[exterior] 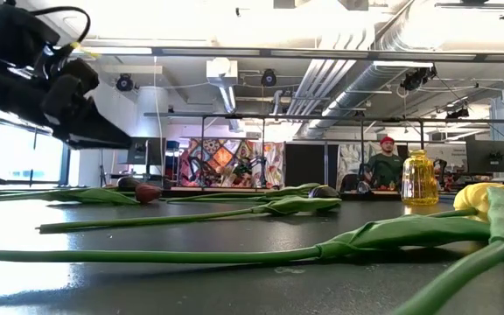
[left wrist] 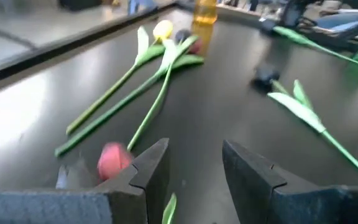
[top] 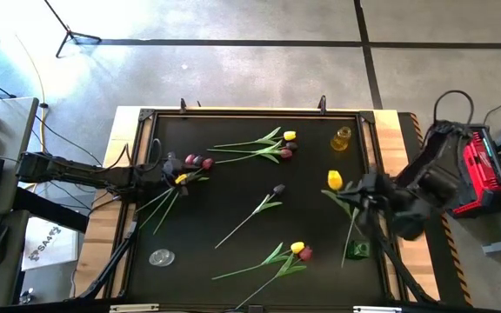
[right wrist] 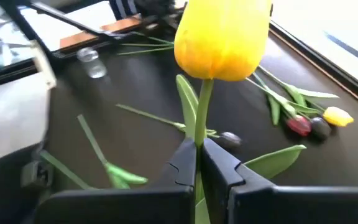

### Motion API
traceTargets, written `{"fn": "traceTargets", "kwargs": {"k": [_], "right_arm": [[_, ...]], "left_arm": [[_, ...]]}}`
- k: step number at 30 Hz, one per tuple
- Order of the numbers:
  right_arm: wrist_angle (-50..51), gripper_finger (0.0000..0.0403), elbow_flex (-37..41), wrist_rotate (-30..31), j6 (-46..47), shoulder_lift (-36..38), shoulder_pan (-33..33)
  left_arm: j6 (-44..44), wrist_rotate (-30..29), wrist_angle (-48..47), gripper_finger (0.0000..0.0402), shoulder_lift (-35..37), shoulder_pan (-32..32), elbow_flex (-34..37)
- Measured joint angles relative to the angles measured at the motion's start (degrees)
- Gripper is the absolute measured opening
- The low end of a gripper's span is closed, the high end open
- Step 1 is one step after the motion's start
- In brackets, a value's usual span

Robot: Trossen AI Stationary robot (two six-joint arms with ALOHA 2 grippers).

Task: Sort flowers into vase by color
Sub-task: Put the middle right yellow flower into the green vase

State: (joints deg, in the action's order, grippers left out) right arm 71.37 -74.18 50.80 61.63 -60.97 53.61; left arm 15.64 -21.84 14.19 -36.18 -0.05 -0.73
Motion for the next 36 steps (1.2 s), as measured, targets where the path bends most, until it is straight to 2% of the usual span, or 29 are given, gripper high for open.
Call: {"fn": "traceTargets", "kwargs": {"k": [5, 9, 14, 29, 36], "right_arm": [[4.33, 0.0, 0.64, 3.94, 6.61, -0.01, 8.0], [4.75, 0.0, 3.12, 9.59, 10.14, -0.26, 13.65], [5.14, 0.0, 4.97, 12.55, 13.31, -0.26, 18.27], [5.52, 0.0, 0.83, 14.57, 12.1, -0.34, 20.39], [5.21, 0.0, 0.86, 14.53, 13.37, -3.09, 20.39]], "left_arm": [[2.3, -1.06, 1.09, 0.0133, -0.04, 0.02, 0.0], [2.3, -1.31, 3.34, 0.0133, -0.03, 0.01, 0.0], [2.28, -3.12, 6.94, 0.0133, -0.02, 0.0, 0.0], [1.25, -4.49, 10.14, 0.0133, -0.02, 0.02, 0.0], [1.25, -4.62, 10.1, 0.0133, -0.02, 0.01, 0.0]]}}
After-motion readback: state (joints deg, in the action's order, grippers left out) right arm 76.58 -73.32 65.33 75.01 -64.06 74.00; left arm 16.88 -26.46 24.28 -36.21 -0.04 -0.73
